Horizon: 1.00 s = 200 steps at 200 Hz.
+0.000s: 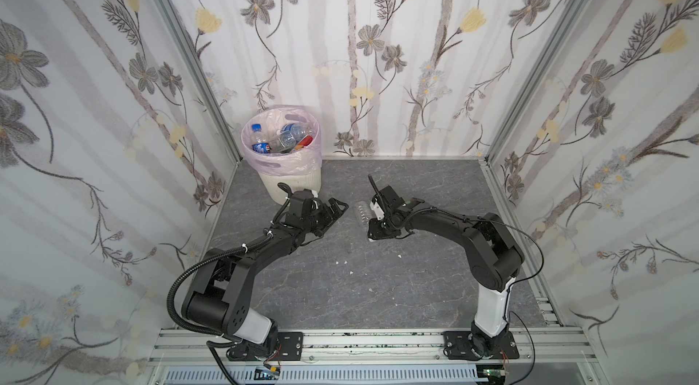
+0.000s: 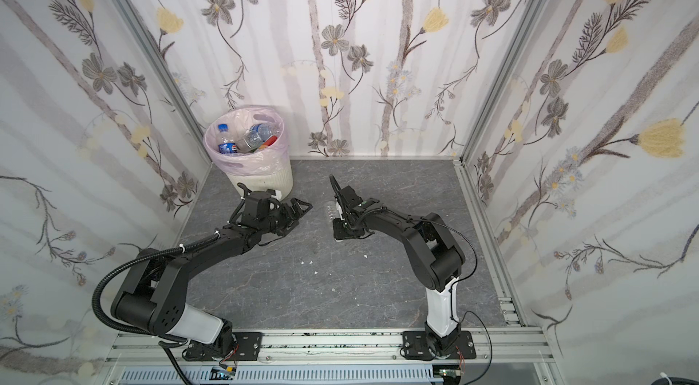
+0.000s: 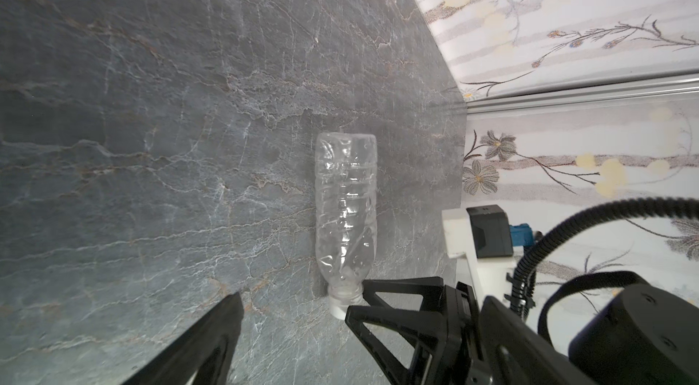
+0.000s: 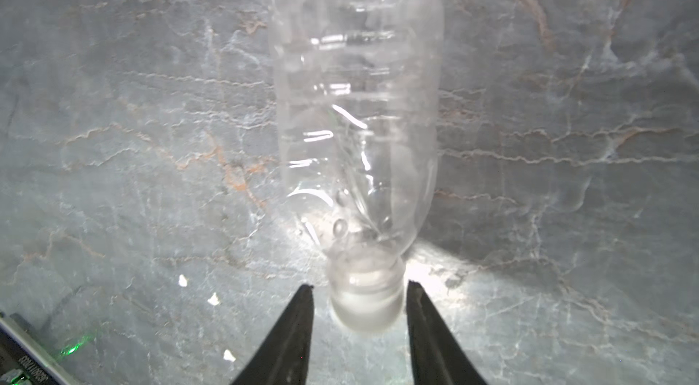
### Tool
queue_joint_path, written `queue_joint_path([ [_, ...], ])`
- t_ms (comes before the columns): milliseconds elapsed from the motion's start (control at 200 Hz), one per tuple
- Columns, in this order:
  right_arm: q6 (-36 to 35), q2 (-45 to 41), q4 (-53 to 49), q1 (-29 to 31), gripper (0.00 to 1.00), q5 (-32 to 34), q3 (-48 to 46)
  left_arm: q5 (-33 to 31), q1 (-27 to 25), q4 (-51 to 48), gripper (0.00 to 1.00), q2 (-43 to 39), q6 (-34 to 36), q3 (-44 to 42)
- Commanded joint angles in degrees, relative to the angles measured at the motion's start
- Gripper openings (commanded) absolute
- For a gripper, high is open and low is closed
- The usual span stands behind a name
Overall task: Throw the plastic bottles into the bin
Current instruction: 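Lift the clear bottle with the right gripper while the left closes on its body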
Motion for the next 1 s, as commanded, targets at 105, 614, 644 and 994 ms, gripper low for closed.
queue_joint_path([
  [105,1.65,-3.09,4.32,-0.16,0.57,1.63,0.13,0.55,-0.47,1.70,1.00,0.50,-1.30,-0.34],
  [614,-0.01,-12.90,7.27,-3.16,0.92,1.83,-8.72,-2.13,-2.80,-3.26,1.00,8.03,2.28,10.13],
  [644,-0.16,-13.46,7.43,-3.58,0.98,1.84,-9.48,-2.26,-3.19,-3.51,1.00,8.40,2.47,10.56],
  [994,-0.75,-23.26,9.52,-9.00,1.00,2.13,-18.97,-11.32,-12.03,-22.56,1.00,20.06,13.60,26.75],
])
